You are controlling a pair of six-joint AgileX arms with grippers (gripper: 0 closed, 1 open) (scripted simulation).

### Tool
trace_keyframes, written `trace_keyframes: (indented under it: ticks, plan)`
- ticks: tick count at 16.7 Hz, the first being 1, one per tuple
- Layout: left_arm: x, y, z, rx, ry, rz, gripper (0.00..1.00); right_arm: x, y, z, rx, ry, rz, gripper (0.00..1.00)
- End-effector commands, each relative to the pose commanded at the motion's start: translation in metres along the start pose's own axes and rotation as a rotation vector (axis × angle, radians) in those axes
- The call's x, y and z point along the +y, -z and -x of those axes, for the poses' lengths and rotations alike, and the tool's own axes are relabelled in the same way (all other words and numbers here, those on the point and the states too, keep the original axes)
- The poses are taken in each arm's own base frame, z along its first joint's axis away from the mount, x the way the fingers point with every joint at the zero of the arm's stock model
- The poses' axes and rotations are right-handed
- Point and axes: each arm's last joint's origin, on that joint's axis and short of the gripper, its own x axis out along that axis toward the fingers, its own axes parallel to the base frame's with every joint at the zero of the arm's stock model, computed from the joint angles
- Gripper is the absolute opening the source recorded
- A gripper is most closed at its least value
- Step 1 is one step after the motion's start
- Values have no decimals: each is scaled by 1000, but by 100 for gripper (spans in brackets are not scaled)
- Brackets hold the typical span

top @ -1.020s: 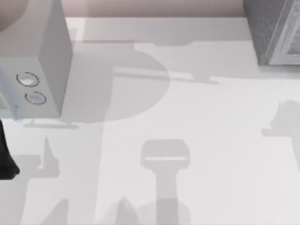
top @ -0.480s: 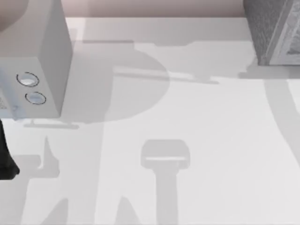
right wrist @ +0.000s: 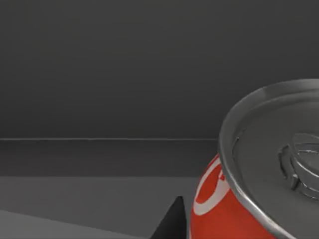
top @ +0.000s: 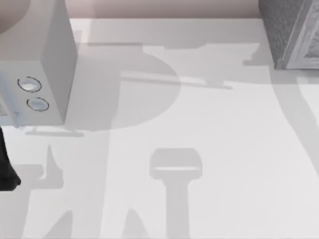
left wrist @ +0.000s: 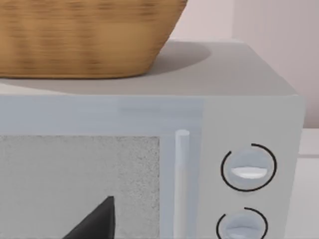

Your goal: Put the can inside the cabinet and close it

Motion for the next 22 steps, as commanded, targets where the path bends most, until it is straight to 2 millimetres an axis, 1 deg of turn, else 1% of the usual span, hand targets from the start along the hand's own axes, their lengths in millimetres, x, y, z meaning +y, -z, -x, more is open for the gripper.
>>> trace_keyframes:
  ticks: [5,8,11,16,19,22]
  plan:
    - [0,0,0,0,0,0,100,-1,0,0,0,3,-2,0]
    - [0,0,0,0,0,0,100,1,-5,-12,4,0,0,0]
    - [0,0,0,0,0,0,100,2,-16,-36,5,2,3,0]
    - [0,0,0,0,0,0,100,2,-31,-89,-1,10,6,0]
    - [0,0,0,0,0,0,100,0,-30,-118,-4,11,4,0]
    - [0,0,0,0,0,0,100,-2,-25,-139,-3,7,0,0]
